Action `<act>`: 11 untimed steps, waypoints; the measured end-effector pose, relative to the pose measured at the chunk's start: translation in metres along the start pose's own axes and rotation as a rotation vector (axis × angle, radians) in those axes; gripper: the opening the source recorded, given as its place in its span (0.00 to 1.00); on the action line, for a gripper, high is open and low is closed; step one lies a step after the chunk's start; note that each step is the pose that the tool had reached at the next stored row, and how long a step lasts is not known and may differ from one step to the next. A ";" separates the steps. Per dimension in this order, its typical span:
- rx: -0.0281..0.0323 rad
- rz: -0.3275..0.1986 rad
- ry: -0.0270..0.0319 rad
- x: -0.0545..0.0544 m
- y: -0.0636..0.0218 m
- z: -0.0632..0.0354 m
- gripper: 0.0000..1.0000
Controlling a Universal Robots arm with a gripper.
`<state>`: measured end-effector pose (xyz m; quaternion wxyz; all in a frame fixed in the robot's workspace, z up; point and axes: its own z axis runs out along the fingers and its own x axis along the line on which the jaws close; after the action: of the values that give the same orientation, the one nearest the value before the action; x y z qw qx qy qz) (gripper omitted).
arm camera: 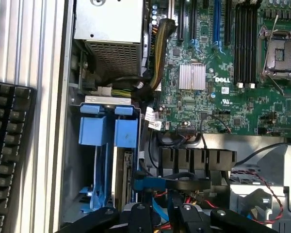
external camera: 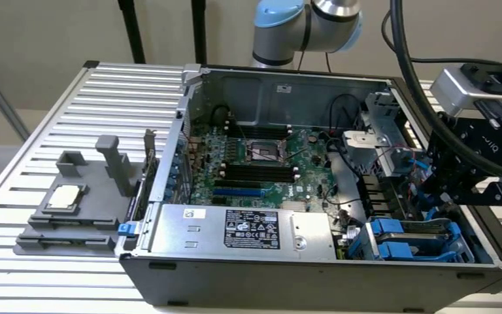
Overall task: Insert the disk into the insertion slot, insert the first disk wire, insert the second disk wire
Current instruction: 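Insert the first disk wire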
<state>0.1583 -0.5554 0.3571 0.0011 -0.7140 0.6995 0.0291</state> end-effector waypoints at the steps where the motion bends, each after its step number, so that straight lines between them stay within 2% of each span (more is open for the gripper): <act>1: -0.0003 0.000 -0.0010 0.003 0.0000 0.0000 0.27; 3: -0.0027 0.000 -0.0028 0.011 0.0001 -0.0002 0.27; 5: -0.0047 0.000 -0.0074 0.018 0.0000 -0.0001 0.27; 11: -0.0087 -0.001 -0.0308 0.035 -0.0044 0.0026 0.27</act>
<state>0.1633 -0.5898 0.3529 0.0088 -0.7138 0.6990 0.0432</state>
